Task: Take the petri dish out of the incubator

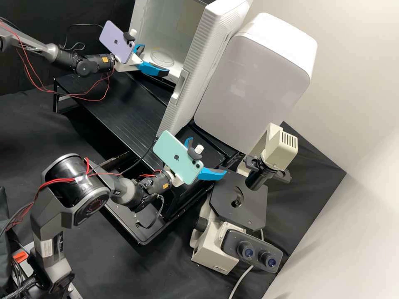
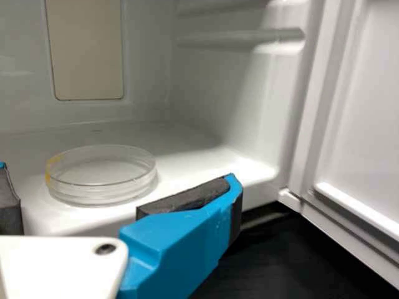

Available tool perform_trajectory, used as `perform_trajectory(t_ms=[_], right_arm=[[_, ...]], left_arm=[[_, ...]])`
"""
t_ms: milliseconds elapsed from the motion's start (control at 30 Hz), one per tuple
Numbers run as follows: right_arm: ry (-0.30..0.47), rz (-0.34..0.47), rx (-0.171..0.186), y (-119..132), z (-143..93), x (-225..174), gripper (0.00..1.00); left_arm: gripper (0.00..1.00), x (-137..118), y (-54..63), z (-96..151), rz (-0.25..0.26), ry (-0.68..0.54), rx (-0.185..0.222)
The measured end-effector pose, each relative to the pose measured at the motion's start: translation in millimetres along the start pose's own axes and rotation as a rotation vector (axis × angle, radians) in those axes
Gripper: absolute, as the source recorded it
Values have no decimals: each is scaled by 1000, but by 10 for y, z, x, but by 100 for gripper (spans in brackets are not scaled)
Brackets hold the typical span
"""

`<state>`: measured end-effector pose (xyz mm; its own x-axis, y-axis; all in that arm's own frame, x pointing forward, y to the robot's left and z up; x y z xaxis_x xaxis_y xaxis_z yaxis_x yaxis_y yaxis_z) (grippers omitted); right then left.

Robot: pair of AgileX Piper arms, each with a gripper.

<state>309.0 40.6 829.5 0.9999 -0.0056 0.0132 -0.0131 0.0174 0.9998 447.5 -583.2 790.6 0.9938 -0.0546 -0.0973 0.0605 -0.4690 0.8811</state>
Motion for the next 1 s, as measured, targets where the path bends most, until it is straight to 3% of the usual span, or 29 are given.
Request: perform_trajectory(t_ms=[367, 733, 1000], right_arm=[[0, 0, 0, 0, 0, 0, 100], [0, 0, 0, 0, 0, 0, 100], [0, 0, 0, 0, 0, 0, 100]], left_arm=[[100, 128, 110, 31, 17, 26, -2], [100, 183, -14, 56, -14, 54, 61], [100, 239, -66, 54, -27, 79, 80]])
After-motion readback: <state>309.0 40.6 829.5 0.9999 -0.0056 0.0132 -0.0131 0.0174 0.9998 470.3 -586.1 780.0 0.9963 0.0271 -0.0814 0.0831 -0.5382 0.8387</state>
